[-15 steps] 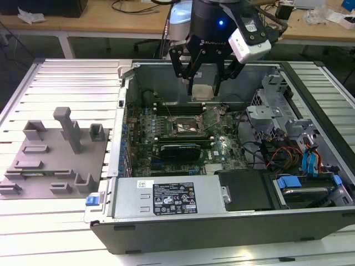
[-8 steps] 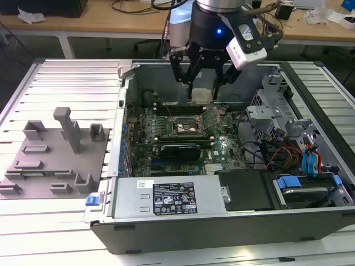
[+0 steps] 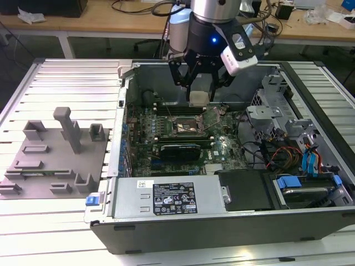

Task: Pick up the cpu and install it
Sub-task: 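Pick up the cpu and move it towards the insertion slot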

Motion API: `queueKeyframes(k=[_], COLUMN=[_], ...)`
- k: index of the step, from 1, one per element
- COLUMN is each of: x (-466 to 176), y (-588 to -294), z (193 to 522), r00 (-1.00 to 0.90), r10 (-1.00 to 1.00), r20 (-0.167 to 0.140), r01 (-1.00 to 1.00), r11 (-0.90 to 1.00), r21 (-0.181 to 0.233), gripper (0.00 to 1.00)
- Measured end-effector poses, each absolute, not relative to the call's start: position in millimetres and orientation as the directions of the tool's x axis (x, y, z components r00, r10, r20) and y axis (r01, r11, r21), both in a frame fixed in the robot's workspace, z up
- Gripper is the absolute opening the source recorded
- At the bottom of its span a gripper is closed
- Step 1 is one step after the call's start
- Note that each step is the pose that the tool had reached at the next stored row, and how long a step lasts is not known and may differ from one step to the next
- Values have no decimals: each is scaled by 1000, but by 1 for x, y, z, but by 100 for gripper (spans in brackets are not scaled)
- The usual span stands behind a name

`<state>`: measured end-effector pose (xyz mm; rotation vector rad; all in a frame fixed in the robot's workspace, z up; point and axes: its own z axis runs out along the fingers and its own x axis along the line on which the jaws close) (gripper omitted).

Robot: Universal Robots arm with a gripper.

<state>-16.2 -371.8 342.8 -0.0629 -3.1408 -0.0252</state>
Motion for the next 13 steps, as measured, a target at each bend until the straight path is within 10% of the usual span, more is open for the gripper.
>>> queueKeyframes(k=[13], x=[-16], y=[-366], z=[328], r00=[-999], r10=[40], r20=[1], r01=[40], r11=[999], r21=[17], gripper=[55])
